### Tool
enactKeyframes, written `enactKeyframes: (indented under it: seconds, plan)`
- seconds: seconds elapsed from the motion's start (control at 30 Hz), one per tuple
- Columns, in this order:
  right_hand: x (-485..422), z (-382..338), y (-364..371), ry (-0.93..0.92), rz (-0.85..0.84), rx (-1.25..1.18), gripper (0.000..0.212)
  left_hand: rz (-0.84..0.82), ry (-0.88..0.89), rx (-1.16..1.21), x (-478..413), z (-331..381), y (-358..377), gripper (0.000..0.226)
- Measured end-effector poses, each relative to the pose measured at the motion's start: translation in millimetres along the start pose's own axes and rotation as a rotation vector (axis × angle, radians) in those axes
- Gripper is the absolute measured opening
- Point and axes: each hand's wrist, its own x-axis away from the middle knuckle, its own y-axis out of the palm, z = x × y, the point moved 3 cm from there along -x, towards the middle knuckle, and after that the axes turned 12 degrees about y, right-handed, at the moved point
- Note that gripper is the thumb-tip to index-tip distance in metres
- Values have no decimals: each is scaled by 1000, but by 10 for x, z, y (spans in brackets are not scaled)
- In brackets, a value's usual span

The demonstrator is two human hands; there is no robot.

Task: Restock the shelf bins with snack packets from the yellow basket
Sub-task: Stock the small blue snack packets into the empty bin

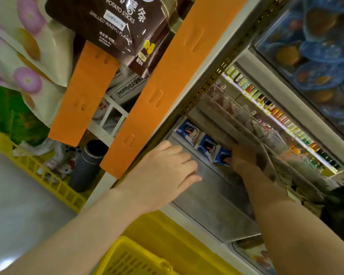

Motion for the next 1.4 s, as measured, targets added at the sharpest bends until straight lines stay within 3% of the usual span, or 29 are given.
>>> enactKeyframes:
  seconds: [0.07, 0.23, 0.43, 0.57, 0.7, 0.8, 0.9, 1.03, 1.1, 1.23, 1.3, 1.4]
  plan:
    - [26, 4, 8, 5, 35, 18, 33, 1, 1, 20, 6, 0, 13, 36]
    - [37, -5, -28, 0, -57, 31, 27, 8, -12, -9, 9, -10, 35, 36]
    - [253, -127, -252, -109, -51, 59, 33, -83, -46, -3, 15, 16, 35, 41]
    - [747, -103, -457, -253, -3, -160, 32, -185, -121, -31, -18, 82, -15, 48]
    - [1443, 196, -535, -381, 1, -401, 28, -149, -201, -29, 0, 249, -76, 32]
    - [1917, 489, -449, -489, -61, -414, 36, -110, -237, -29, 18, 506, -152, 26]
    - [2329, 775, -345, -632, 8, -399, 44, -66, -250, -38, 174, 835, -152, 23]
    - [2728, 1145, -10, -637, 133, -476, 33, -100, -363, -29, 736, 1161, 7, 17]
    - [2912, 1302, 311, -575, 64, -503, 27, -211, -456, -19, 1107, 1255, 146, 18]
    - [3298, 1582, 1178, -401, -255, -439, 30, -550, -732, -12, 1835, 1298, 383, 28]
    - [3491, 1691, 1619, -329, -411, -342, 36, -570, -865, 44, 2105, 1283, 419, 30]
    - [3729, 1818, 2159, -246, -616, -200, 52, -464, -1029, 197, 2360, 1300, 438, 35]
